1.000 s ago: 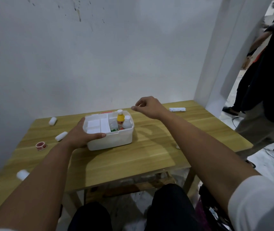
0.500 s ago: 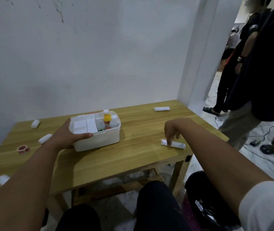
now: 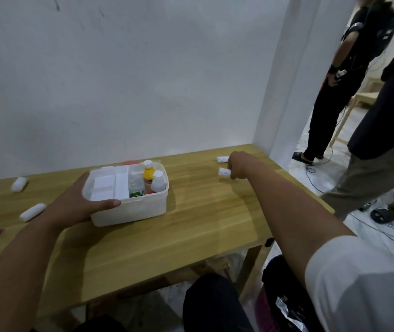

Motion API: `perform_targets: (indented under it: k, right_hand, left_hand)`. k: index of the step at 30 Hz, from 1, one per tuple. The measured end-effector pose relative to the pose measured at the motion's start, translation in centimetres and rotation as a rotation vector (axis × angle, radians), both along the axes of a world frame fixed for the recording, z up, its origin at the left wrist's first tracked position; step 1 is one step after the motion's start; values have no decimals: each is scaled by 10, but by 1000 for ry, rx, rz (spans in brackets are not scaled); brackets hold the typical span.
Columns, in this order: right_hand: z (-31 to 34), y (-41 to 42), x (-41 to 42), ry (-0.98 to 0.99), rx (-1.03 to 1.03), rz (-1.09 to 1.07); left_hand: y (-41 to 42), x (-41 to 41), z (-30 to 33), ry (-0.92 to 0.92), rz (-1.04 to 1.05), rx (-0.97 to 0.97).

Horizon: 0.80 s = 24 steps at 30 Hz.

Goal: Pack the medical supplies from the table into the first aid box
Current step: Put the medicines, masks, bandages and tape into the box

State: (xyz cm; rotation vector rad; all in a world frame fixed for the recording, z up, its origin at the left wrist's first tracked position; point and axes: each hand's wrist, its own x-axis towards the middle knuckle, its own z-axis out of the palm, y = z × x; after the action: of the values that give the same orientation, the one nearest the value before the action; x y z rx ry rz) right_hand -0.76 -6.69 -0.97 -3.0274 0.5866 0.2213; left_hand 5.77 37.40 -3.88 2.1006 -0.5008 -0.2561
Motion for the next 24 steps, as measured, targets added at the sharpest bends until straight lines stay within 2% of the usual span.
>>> perform_targets:
  k: [7, 10, 13, 16, 24]
  right_hand:
    - [-27, -28, 65, 32, -86, -25]
    - [-35, -34, 78, -17, -106, -69]
    - [-39, -37, 92, 47, -118, -43]
    - [-38, -41, 102, 105, -18, -65]
    - [-33, -35, 104, 2, 85, -119]
  left_hand:
    - [-6, 23, -7, -66, -41, 7]
    - [-7, 33, -12, -93, -62, 26]
    - [-6, 37, -14, -94, -71, 49]
    - [-6, 39, -16, -94, -73, 60]
    - [-2, 43, -23, -55, -54, 69]
